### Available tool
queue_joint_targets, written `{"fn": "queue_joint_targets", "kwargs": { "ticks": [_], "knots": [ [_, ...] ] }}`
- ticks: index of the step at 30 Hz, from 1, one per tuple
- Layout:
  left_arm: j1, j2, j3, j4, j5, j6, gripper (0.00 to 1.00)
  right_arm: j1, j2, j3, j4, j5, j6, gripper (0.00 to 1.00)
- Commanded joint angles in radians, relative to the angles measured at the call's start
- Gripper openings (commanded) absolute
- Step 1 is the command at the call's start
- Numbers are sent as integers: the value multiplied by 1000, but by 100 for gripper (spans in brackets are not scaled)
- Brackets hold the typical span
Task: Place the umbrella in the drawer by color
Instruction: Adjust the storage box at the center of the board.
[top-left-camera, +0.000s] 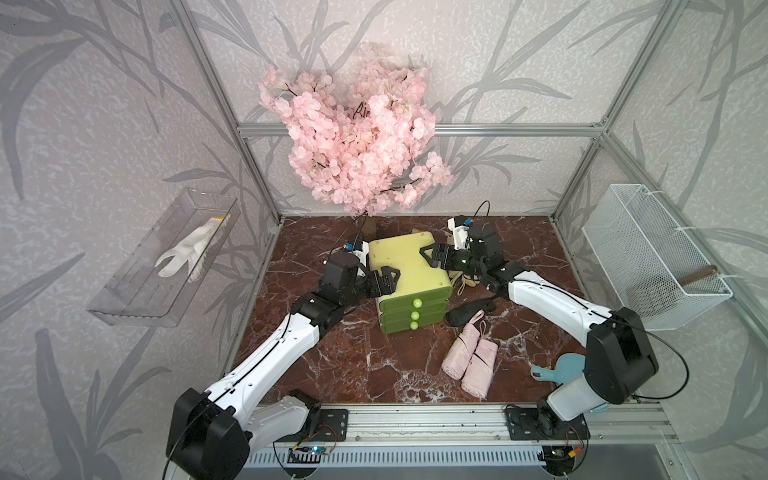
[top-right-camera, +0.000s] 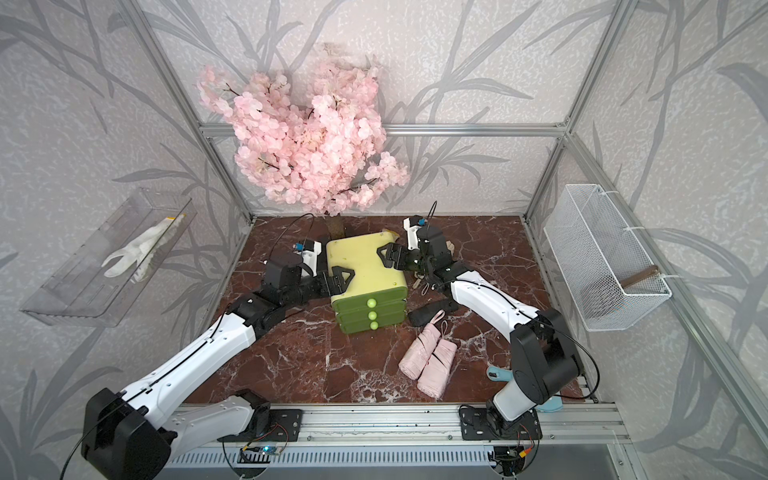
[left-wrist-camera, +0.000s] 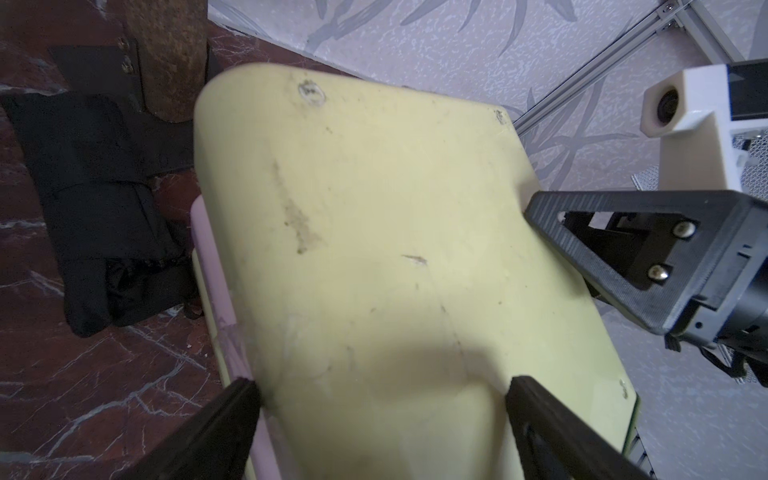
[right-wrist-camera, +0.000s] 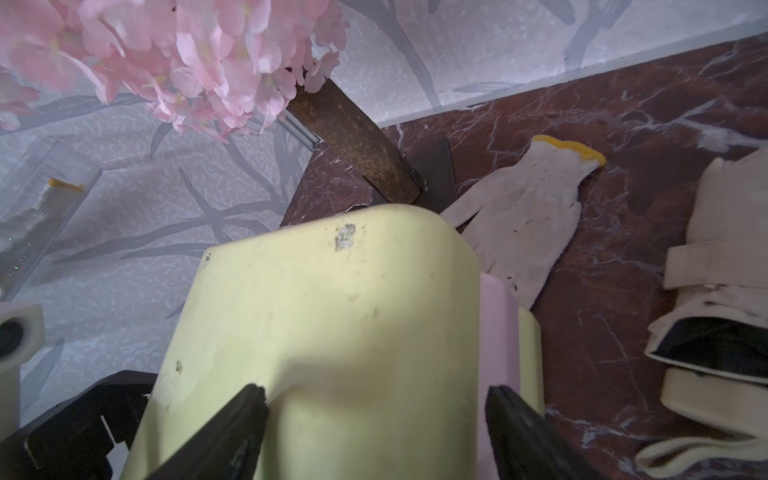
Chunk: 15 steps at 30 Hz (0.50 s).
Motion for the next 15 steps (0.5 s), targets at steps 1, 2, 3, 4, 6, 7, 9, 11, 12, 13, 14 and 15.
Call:
{"fn": "queue_joint_targets", "kwargs": {
  "ticks": [1,2,3,4,6,7,9,11,12,13,14,15],
  "knots": [
    [-7,-10,-12,-3,-45,17,98,-12,-105,-4,-161,119,-108,87],
    [-7,-10,-11,-6,-50,18,98,-11,-142,-10,-185,143,-126,87],
    [-6,-9,-12,-9,-53,18,98,-11,-180,-18,-205,162,-139,87],
    [-4,-6,-11,-9,-53,15,98,-11,-221,-31,-227,186,-151,87],
    [-5,2,-6,-9,-47,13,98,-9,-305,-68,-260,223,-162,87],
    [-5,5,-6,-5,-42,10,98,-4,-352,-94,-271,237,-163,86],
    [-5,11,-6,4,-40,4,98,31,-431,-142,-297,278,-165,85],
    [-4,20,-6,14,-41,1,98,108,-497,-176,-336,350,-174,85],
    [-5,23,-7,20,-42,-1,98,151,-517,-187,-349,383,-175,85],
    [-5,27,-7,28,-43,-4,98,199,-537,-200,-358,415,-172,84],
    [-5,33,-7,35,-45,-7,98,240,-551,-211,-365,438,-162,82],
    [-4,37,-4,41,-46,-10,98,274,-558,-221,-364,449,-152,82]
  ]
}}
